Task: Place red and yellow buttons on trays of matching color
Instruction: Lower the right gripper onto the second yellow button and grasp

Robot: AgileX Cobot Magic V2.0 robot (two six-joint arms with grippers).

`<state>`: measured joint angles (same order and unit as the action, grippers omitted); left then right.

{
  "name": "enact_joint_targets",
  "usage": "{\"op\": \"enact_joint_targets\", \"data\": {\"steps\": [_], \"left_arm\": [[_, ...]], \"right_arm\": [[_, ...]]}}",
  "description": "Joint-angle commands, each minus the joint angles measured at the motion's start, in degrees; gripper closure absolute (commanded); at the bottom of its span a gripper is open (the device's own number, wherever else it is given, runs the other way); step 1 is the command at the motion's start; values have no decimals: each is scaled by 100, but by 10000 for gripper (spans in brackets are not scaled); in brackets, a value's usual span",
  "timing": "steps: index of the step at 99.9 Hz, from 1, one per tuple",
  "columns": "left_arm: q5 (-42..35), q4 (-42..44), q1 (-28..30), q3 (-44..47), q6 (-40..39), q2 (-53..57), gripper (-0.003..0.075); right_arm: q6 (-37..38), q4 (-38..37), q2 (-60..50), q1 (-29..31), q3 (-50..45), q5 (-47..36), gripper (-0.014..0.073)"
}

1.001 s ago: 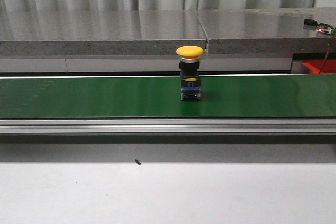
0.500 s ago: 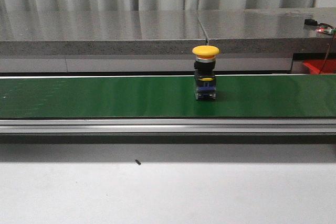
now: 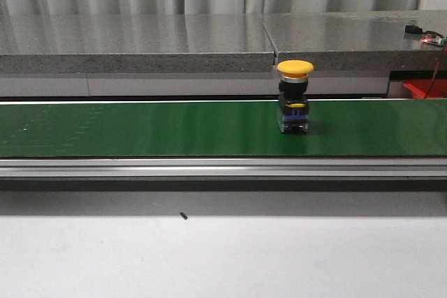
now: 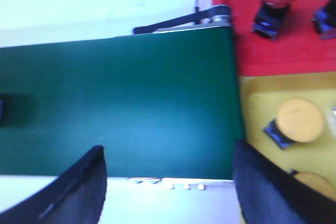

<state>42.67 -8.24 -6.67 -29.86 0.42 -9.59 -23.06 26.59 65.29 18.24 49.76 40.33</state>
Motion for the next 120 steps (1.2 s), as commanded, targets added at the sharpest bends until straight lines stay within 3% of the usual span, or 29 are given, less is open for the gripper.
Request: {"op": "enact_joint_targets", "data": {"steps": [1, 56, 120], "left_arm": [[-424, -31, -38, -139, -42, -66, 741], [-424, -31, -38, -139, -42, -66, 741], [-424, -31, -38, -139, -42, -66, 741]], "right_arm": [[-108, 62, -167, -436, 121, -63, 83], [-98, 5, 860, -2321, 985, -76, 85], [-98, 0, 2028, -2420, 1606, 11, 85]]}}
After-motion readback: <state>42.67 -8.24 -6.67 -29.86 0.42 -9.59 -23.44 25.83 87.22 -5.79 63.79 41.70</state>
